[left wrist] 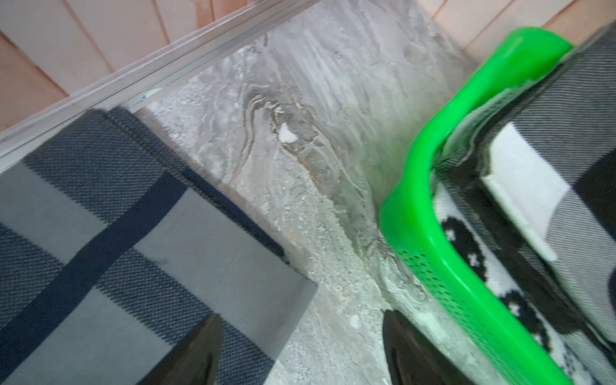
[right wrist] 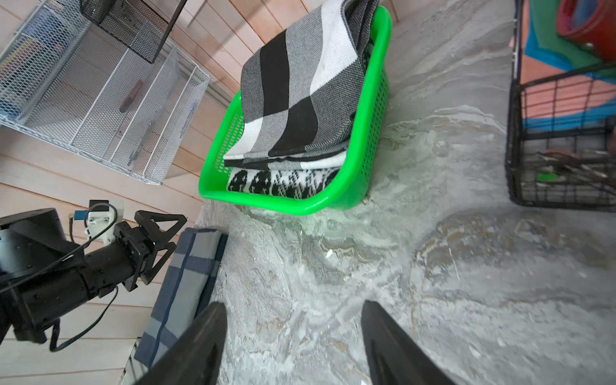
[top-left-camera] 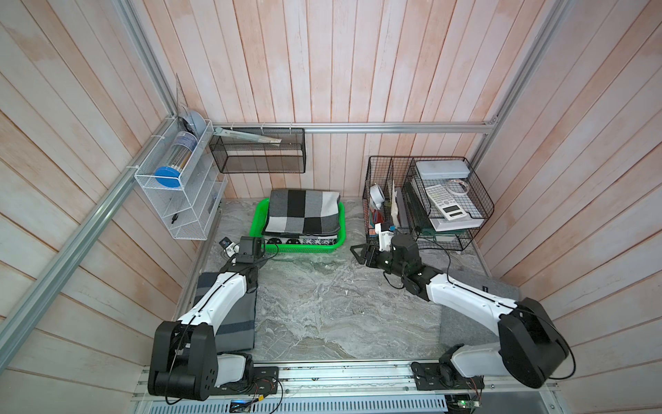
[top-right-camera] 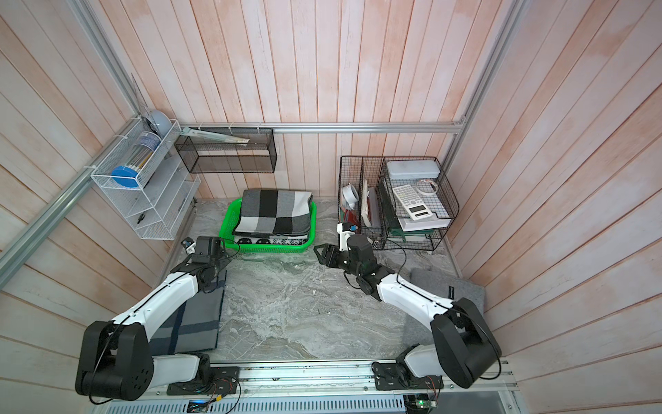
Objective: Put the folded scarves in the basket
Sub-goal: Move the scarf to the center of the board.
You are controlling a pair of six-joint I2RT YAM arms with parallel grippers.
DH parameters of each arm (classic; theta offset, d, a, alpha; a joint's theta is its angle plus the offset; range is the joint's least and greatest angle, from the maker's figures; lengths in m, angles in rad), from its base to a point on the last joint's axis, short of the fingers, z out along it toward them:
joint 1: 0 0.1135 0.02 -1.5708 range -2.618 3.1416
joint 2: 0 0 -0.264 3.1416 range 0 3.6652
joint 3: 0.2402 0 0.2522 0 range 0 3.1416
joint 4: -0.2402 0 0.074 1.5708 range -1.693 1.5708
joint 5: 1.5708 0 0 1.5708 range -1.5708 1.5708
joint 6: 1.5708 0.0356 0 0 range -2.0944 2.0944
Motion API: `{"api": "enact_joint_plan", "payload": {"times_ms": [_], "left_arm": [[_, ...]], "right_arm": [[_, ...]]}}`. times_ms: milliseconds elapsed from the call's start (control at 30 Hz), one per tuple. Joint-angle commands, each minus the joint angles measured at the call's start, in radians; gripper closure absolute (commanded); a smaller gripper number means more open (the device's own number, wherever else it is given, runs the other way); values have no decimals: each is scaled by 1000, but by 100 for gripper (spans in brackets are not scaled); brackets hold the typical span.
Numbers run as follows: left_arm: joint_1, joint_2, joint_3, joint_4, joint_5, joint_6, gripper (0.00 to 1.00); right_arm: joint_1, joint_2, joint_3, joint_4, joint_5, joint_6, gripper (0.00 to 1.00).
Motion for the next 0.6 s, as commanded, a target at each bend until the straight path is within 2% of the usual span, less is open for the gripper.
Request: {"api": "enact_joint_plan", "payload": {"times_ms": [0, 267, 567], "left_arm": [[5, -12, -35, -16, -31, -56, 20], [7, 85, -51, 14, 13, -67, 23], [7, 184, -36, 14, 62, -32, 25]], "right_arm": [[2, -51, -77, 27, 42, 26, 30], [0, -147, -196, 20, 84, 45, 30], [0, -151, -221, 17, 93, 54, 30]]}}
